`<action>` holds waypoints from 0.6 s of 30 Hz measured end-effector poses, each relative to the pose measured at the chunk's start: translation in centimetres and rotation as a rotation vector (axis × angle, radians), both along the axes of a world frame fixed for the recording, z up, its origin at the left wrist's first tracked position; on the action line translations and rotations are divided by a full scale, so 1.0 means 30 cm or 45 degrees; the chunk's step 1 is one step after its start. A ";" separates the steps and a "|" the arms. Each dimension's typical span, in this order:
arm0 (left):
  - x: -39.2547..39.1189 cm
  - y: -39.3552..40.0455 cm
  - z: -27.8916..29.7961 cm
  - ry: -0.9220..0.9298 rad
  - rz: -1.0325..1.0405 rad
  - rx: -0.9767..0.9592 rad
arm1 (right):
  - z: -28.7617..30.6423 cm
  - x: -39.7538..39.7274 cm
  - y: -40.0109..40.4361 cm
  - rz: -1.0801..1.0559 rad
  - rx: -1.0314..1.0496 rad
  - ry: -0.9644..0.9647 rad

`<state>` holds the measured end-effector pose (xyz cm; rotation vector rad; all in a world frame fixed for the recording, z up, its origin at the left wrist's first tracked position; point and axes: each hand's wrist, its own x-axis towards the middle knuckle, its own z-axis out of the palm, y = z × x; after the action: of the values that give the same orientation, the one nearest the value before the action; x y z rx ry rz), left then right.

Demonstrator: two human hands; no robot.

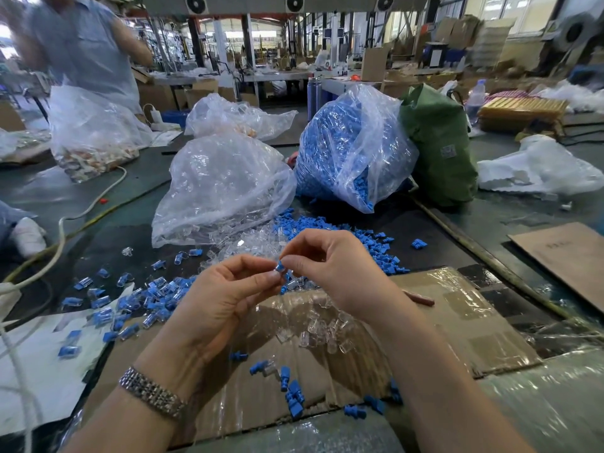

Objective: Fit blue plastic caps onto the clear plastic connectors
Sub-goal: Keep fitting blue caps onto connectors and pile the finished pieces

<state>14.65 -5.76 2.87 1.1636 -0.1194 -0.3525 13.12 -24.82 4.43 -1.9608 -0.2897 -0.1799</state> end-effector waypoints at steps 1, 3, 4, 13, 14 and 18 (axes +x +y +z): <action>0.000 -0.001 0.002 0.003 -0.001 -0.016 | -0.001 0.001 -0.001 -0.002 -0.008 -0.022; -0.002 -0.002 0.006 0.019 -0.007 -0.037 | -0.002 0.002 -0.005 0.015 -0.022 -0.067; -0.003 -0.001 0.007 0.027 -0.013 -0.041 | -0.002 0.001 -0.004 0.027 -0.028 -0.089; -0.020 0.004 0.022 -0.014 -0.045 0.073 | -0.011 0.009 -0.002 0.039 -0.137 -0.169; -0.022 0.002 0.023 -0.027 -0.037 0.072 | -0.012 0.008 -0.002 0.046 -0.142 -0.162; -0.029 -0.001 0.027 -0.055 0.000 0.064 | -0.013 0.003 -0.001 0.058 -0.157 -0.165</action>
<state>13.77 -5.80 3.69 1.2214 -0.1494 -0.3322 13.21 -24.86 4.05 -2.0659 -0.4387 -0.2658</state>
